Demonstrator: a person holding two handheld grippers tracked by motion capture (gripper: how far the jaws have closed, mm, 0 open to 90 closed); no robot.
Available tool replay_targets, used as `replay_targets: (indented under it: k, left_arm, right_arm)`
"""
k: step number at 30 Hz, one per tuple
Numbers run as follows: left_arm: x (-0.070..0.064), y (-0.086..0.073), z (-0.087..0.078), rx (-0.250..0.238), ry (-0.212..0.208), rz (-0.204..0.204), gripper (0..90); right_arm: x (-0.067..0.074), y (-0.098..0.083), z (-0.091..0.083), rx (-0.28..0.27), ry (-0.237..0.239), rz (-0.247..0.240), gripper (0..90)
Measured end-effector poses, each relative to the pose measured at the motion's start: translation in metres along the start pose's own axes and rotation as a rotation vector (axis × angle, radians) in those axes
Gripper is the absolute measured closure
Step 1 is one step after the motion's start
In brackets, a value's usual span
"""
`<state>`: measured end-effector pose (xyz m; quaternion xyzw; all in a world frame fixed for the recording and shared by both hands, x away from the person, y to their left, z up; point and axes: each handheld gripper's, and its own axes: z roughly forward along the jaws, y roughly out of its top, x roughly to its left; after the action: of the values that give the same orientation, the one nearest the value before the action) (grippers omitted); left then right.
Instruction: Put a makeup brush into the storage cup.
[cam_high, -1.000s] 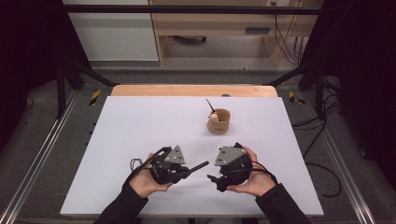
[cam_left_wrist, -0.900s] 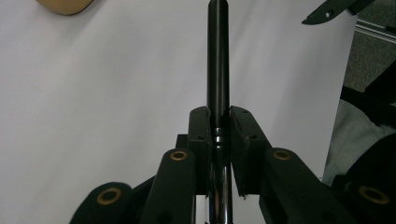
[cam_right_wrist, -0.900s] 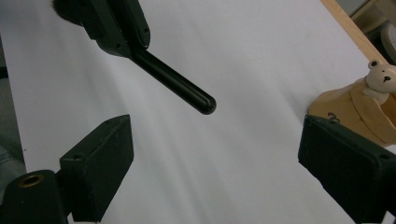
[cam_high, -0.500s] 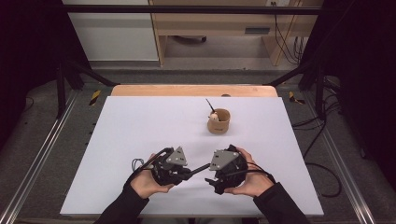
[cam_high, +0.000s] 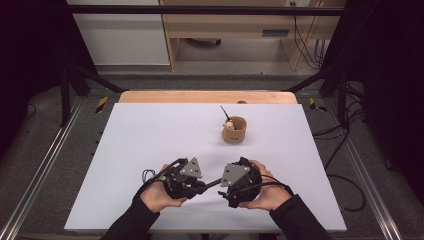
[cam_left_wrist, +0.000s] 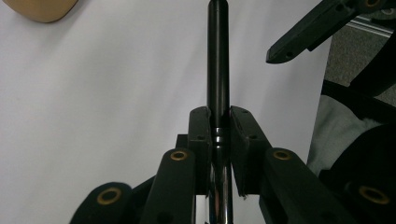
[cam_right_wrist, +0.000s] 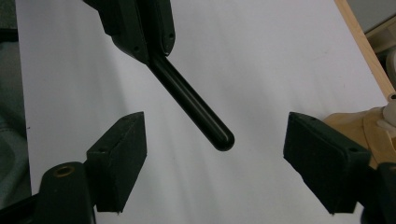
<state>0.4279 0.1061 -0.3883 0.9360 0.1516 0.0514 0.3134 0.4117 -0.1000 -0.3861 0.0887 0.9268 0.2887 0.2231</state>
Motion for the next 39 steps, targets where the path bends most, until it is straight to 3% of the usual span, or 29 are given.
replay_targets:
  k: [8, 14, 39]
  left_arm:
    - [0.000, 0.001, 0.001, 0.000, -0.020, -0.002, 79.1]
    - [0.000, 0.001, 0.002, -0.005, -0.034, -0.016, 79.1]
    - [-0.002, 0.009, 0.003, 0.020, -0.058, 0.000, 79.1]
  right_arm:
    - [0.005, 0.003, 0.004, 0.011, 0.006, -0.078, 32.2]
    - [0.007, 0.005, 0.006, 0.010, 0.004, -0.101, 35.9]
    - [0.013, 0.008, 0.013, 0.038, 0.023, -0.241, 57.5]
